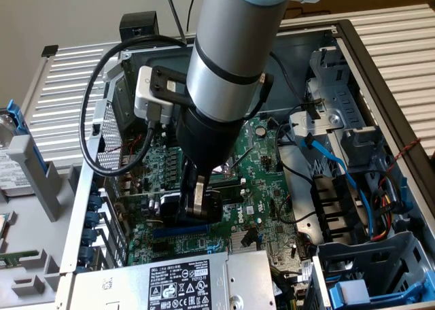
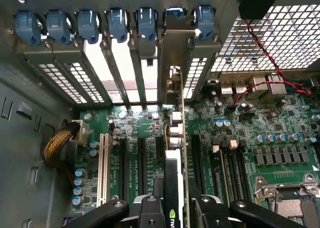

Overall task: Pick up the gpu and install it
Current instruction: 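Insert the gpu into the slot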

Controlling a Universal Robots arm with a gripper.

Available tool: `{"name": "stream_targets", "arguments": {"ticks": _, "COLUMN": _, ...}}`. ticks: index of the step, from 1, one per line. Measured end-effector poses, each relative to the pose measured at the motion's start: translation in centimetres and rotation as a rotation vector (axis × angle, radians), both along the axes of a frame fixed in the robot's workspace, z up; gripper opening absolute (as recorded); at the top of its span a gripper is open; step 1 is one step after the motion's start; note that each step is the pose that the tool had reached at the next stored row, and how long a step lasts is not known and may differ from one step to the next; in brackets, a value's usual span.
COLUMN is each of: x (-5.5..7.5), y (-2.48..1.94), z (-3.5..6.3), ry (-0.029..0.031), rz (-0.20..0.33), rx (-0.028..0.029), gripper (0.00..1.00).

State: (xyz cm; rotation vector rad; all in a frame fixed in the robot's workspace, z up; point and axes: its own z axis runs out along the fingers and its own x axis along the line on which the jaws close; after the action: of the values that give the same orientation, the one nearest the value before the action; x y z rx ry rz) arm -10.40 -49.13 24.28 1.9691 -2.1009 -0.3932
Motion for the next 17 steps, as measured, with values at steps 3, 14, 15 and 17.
{"name": "stream_targets", "arguments": {"ticks": 3, "x": 0.01, "y": -0.04, "z": -0.05, "ry": 0.0000, "rz": 0.000, "rx": 0.0001, "gripper": 0.29}}
{"name": "stream_targets", "arguments": {"ticks": 14, "x": 0.00, "y": 0.07, "z": -0.57, "ry": 0.0000, "rz": 0.000, "rx": -0.0033, "gripper": 0.29}}
{"name": "stream_targets", "arguments": {"ticks": 15, "x": -0.02, "y": 0.11, "z": -0.57, "ry": 0.0000, "rz": 0.000, "rx": -0.0043, "gripper": 0.29}}
{"name": "stream_targets", "arguments": {"ticks": 17, "x": -0.08, "y": 0.17, "z": -0.59, "ry": -0.0001, "rz": 0.000, "rx": -0.0059, "gripper": 0.29}}
